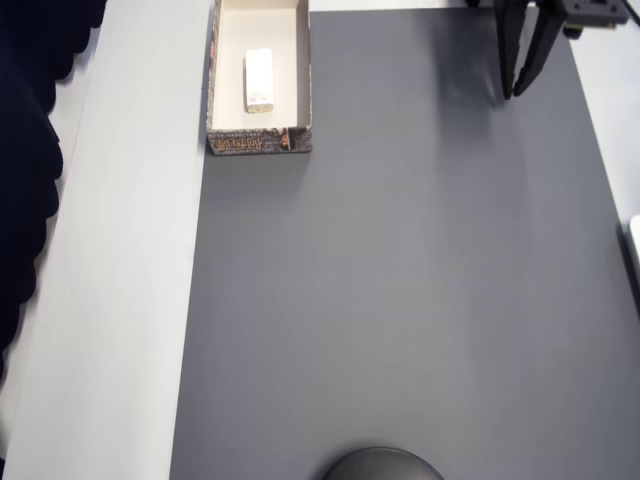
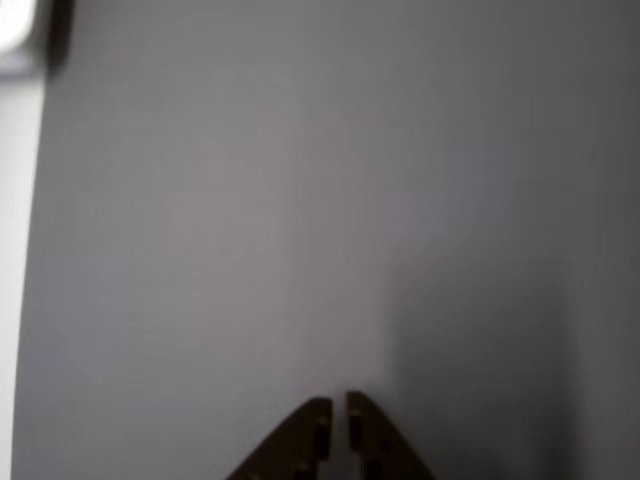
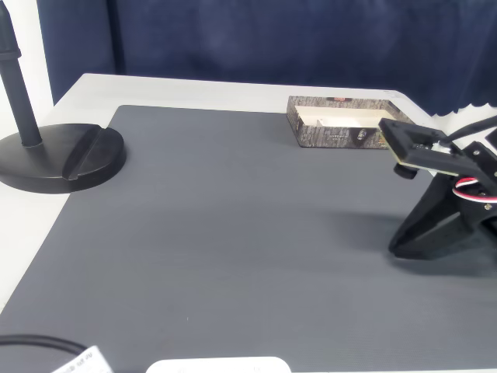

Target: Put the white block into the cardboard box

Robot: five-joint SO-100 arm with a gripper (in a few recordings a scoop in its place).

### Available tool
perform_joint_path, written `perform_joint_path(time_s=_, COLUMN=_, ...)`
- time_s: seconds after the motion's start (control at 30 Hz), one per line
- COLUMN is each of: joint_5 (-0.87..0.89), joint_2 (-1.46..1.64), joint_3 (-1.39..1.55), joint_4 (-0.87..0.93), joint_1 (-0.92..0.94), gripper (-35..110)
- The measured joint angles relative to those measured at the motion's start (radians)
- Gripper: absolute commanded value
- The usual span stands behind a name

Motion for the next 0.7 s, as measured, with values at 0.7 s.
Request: perform_joint_path(time_s=0.7, joint_5=-0.035, joint_2=0.026, joint_3=0.009, joint_4=0.071, joint_1=0.0, gripper=-2)
